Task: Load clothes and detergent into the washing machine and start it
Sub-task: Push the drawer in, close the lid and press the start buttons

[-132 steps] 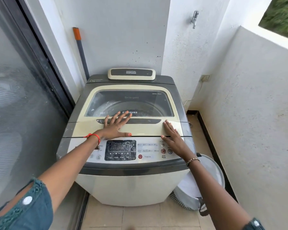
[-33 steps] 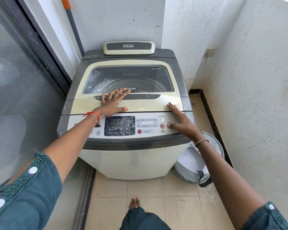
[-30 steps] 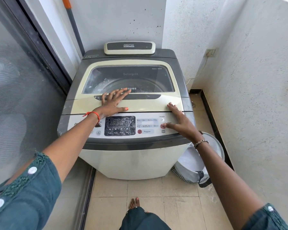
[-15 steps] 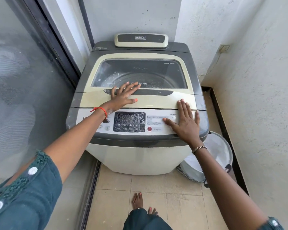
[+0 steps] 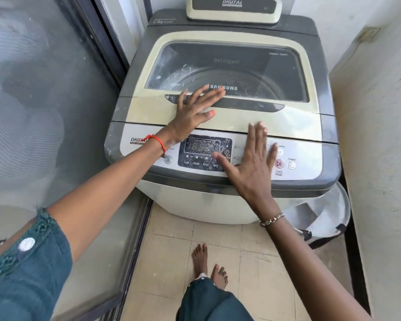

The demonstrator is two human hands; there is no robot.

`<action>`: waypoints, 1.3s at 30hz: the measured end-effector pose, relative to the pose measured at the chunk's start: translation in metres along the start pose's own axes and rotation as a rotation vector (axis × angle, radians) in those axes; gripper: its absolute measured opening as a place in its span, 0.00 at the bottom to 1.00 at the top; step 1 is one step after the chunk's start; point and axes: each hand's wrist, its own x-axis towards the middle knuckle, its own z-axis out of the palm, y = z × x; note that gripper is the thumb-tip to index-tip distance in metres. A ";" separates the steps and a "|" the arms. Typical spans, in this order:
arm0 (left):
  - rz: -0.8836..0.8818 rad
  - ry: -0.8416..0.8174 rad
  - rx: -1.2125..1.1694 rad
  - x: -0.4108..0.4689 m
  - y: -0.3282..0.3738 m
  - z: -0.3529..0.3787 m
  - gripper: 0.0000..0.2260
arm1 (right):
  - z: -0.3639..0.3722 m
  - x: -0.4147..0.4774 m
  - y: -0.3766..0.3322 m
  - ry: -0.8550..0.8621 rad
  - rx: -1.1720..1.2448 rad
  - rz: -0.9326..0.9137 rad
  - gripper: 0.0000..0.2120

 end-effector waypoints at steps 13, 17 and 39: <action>0.050 0.132 -0.091 -0.002 -0.003 0.006 0.28 | 0.020 0.000 -0.023 0.055 -0.170 -0.060 0.49; 0.047 0.142 -0.128 -0.003 -0.003 0.006 0.28 | 0.030 -0.016 -0.035 0.013 -0.187 -0.162 0.41; 0.019 0.080 -0.146 -0.007 0.003 0.002 0.29 | 0.011 -0.011 -0.022 0.209 0.579 -0.184 0.06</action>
